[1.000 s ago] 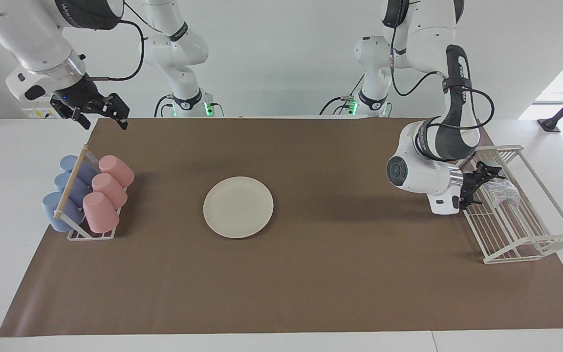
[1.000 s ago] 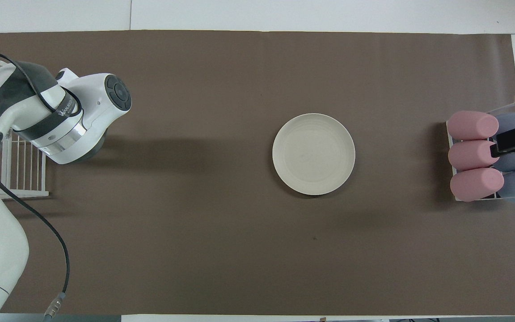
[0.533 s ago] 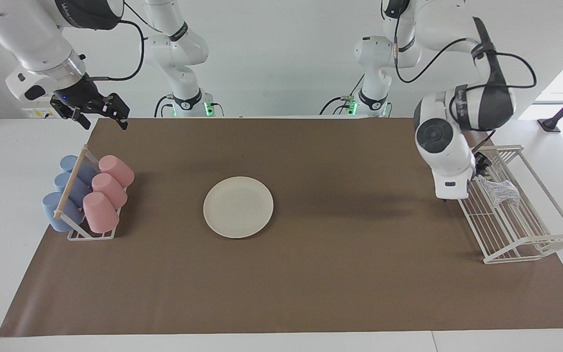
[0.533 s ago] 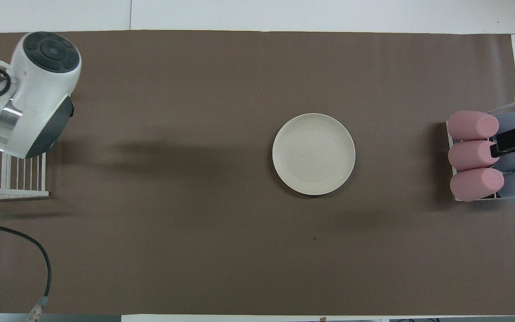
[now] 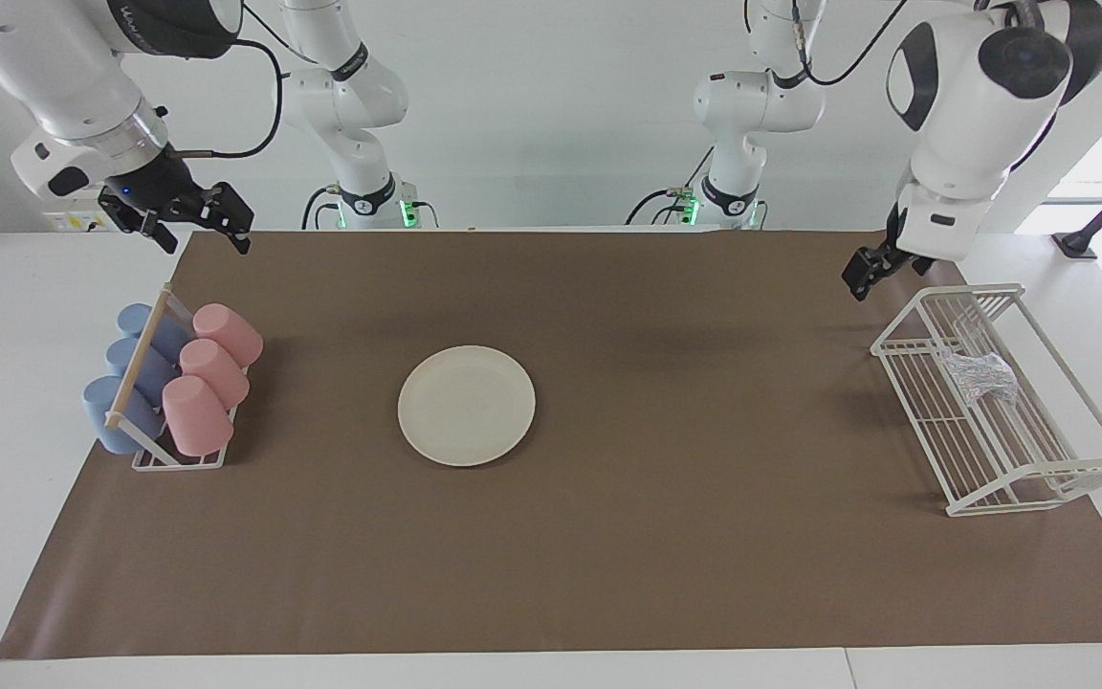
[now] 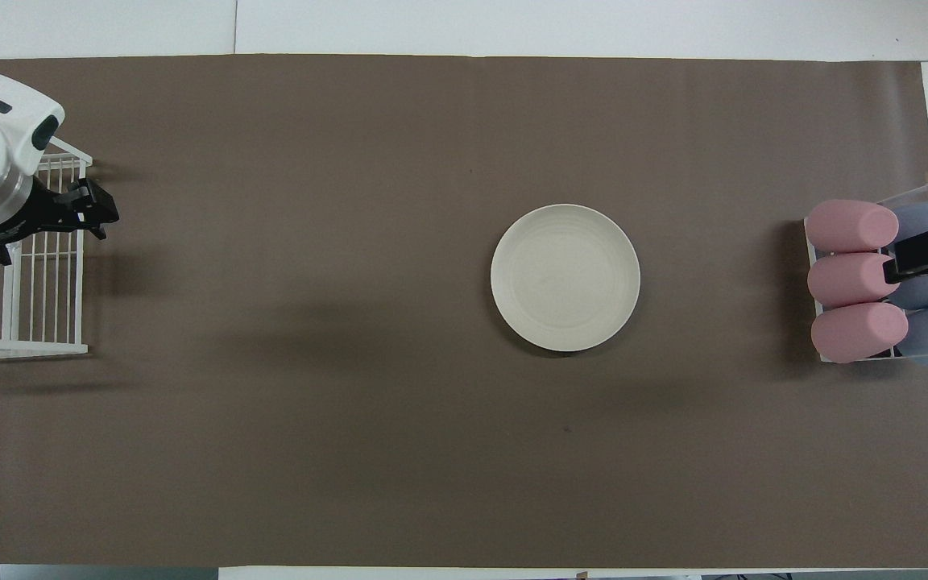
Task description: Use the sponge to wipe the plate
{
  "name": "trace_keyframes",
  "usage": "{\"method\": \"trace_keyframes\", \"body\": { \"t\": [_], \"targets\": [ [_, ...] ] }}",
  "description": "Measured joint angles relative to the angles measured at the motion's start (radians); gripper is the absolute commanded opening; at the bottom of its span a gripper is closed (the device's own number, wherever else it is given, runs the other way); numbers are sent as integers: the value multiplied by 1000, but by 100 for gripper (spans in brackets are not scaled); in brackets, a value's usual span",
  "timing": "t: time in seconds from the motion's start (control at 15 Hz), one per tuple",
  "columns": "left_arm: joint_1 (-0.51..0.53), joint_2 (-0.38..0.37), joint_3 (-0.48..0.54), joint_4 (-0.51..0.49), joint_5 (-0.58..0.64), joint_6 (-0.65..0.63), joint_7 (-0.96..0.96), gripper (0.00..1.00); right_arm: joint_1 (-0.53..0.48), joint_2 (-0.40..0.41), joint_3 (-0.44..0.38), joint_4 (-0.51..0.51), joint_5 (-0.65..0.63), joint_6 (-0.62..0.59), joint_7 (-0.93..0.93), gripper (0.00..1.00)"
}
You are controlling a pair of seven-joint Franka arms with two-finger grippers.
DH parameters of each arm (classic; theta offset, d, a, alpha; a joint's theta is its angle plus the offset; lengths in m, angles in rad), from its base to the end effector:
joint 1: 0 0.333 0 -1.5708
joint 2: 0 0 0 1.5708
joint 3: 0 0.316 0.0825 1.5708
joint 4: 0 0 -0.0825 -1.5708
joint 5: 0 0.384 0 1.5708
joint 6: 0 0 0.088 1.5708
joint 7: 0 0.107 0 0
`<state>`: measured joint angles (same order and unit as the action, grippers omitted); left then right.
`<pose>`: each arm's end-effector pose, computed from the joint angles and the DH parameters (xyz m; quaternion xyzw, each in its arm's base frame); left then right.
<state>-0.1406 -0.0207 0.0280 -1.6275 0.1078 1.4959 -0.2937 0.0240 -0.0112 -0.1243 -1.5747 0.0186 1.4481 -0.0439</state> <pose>0.5363 -0.0482 0.6038 -0.9929 -0.0912 0.0434 0.0636 0.5349 -0.0520 0.6188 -0.9979 0.0275 0.0568 0.0141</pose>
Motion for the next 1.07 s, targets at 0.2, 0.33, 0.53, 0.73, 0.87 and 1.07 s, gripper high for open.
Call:
{"method": "trace_keyframes", "body": {
  "t": [0.2, 0.33, 0.53, 0.73, 0.87, 1.07],
  "targets": [
    [17, -50, -4, -5, -62, -50, 39, 100, 0, 0, 0, 0, 0, 0, 0, 100],
    [37, -48, -6, -5, -110, -46, 41, 100, 0, 0, 0, 0, 0, 0, 0, 100],
    [84, -27, -18, 28, -168, -62, 47, 100, 0, 0, 0, 0, 0, 0, 0, 100],
    [85, -3, -27, 76, -166, -85, 47, 100, 0, 0, 0, 1, 0, 0, 0, 100],
    [81, 7, -37, 79, -162, -84, 47, 100, 1, 0, 1, 1, 0, 0, 0, 100],
    [79, 16, -47, 79, -151, -83, 47, 100, 2, 0, 1, 2, 0, 0, 0, 100]
  ]
}}
